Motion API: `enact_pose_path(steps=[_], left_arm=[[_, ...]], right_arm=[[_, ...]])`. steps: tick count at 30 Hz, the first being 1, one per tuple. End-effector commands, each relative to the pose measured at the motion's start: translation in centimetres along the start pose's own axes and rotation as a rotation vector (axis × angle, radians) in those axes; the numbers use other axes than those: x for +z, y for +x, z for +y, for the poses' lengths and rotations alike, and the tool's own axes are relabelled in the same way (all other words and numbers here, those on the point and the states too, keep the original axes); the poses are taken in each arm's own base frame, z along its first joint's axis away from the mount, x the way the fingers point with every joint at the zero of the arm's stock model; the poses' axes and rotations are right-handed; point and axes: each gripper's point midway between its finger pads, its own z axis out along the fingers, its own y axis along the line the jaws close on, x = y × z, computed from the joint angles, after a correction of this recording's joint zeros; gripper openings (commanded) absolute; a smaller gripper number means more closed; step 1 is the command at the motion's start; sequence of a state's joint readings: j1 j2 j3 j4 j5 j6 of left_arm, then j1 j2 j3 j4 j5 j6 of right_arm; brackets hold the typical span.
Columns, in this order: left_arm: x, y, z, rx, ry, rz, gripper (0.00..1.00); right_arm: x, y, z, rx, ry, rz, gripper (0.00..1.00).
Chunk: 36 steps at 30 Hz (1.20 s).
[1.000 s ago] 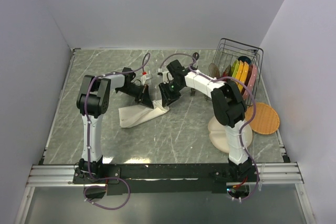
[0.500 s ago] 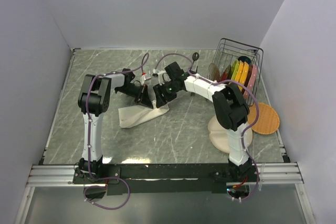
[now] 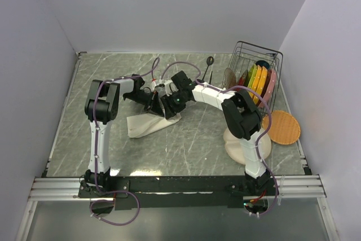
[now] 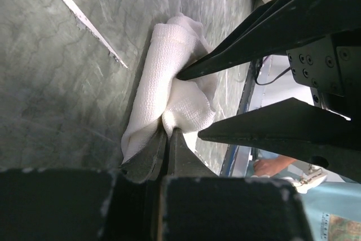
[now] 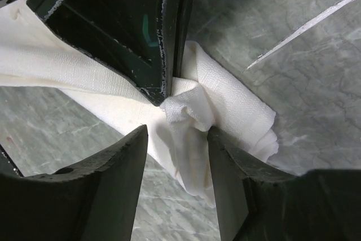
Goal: Fold the napkin into a case and place the utensils inside
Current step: Stuff the top corner of the smaller-rectangle-folded napkin into the folded napkin.
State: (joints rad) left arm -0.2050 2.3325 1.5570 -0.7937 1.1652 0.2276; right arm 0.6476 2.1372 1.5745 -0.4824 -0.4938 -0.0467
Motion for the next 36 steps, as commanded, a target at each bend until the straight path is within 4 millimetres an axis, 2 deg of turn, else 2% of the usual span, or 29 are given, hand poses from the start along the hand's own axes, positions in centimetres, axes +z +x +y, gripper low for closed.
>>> enact_pose_path(steps=[1,4,10,16,21,22,24,25,36], left_arm=[[-0.1,0.0,2.0,0.046,-0.050,0.013,0.01],[-0.4,-0.5,0.8,0.067,-0.026,-0.004,0.07],[-1.5,-1.9,-1.7,0.140,-0.030,-0.071,0.31],[-2.2,-2.3,-2.4,0.171,-0.053,-0.117,0.45],[-2.1,-2.4,-2.6,0.188,-0.065,-0.155,0.49],[-2.3,-3.1,-2.8,0.216,-0.072,-0.178,0.50],[-2.2,-2.9,-2.7,0.220,-0.079,-0.195,0.51],[-2.4,-3.7,-3.1,0.260,-0.084,-0.223,0.52],[-1.9,-2.8,-3.8,0.378,-0.089,-0.289,0.51]], right_arm=[[0.4,0.1,-1.1,-0.016,0.066,0.023,0.54],[0.6,0.8,-1.4,-0.005,0.079,0.048,0.50],[0.8,1.5,-2.0,0.018,0.104,0.071,0.41],[1.2,1.8,-2.2,0.037,0.108,0.079,0.37],[1.2,2.0,-2.1,0.056,0.105,0.079,0.37],[1.2,1.9,-2.0,0.061,0.098,0.075,0.37],[1.2,1.9,-2.0,0.071,0.092,0.074,0.37],[1.2,1.8,-1.8,0.072,0.084,0.071,0.37],[0.7,1.1,-1.7,0.112,0.056,0.046,0.37]])
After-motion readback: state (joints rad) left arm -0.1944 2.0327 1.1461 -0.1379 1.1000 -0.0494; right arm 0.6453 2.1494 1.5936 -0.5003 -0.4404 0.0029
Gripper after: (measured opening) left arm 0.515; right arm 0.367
